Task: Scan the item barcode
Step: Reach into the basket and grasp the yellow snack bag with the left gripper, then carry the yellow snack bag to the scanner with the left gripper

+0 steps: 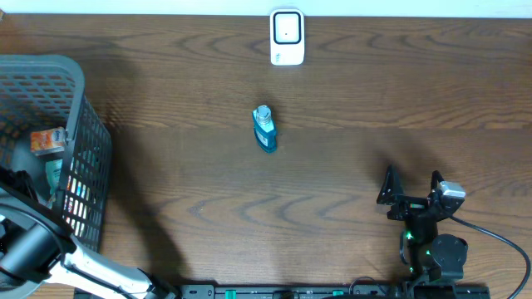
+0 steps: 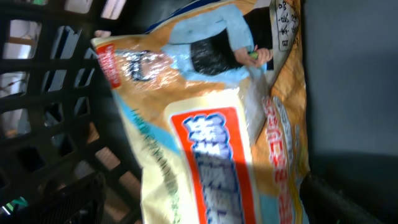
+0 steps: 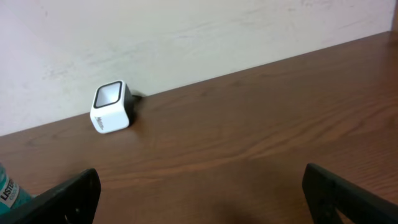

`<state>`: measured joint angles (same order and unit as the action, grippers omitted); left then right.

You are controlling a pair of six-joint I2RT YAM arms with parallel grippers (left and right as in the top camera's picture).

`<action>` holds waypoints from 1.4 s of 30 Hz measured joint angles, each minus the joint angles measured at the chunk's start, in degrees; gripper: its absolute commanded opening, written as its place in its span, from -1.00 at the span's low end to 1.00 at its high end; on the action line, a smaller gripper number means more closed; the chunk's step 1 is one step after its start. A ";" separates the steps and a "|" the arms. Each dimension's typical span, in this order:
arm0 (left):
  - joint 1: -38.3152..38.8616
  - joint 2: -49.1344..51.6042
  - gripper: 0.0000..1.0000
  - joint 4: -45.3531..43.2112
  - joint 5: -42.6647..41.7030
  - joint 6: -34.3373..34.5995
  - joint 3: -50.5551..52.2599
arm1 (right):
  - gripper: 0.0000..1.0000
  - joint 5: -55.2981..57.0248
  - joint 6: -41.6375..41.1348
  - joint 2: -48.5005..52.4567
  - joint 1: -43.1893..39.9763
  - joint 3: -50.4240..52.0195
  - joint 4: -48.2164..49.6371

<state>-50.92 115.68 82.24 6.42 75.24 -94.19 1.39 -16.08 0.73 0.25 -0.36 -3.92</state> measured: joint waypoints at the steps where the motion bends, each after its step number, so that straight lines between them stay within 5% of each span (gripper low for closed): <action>1: 0.00 0.81 0.96 -0.44 0.17 -0.04 0.02 | 0.99 0.00 0.00 0.00 0.00 0.00 0.00; 9: 0.02 3.45 0.94 -8.61 1.27 -0.48 6.93 | 0.99 0.02 0.00 0.00 0.00 0.00 0.00; 10: 0.02 3.04 0.76 -9.22 1.49 -0.46 7.78 | 0.98 0.00 0.00 0.00 0.00 0.00 0.00; 13: 0.02 0.74 -0.27 -13.97 1.92 -0.44 11.78 | 0.99 0.02 0.02 0.00 0.00 0.00 0.00; 16: 0.07 -0.28 -0.85 -16.26 3.34 -0.74 15.06 | 0.99 0.00 0.00 0.00 0.00 0.00 -0.02; 26: -0.11 -1.46 -0.85 -16.52 4.20 -7.72 16.83 | 0.98 0.00 0.00 0.00 0.00 0.00 -0.02; 32: -0.39 -5.77 -0.85 -18.67 -4.57 -13.62 12.96 | 0.99 0.02 0.02 0.00 0.00 0.00 -0.02; 42: -0.31 -35.34 -0.85 -36.15 -17.16 -15.72 3.76 | 0.98 0.13 0.02 0.00 0.00 0.00 0.00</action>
<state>-51.22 80.34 46.09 -10.74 59.53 -90.43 1.52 -16.05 0.73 0.25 -0.36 -3.92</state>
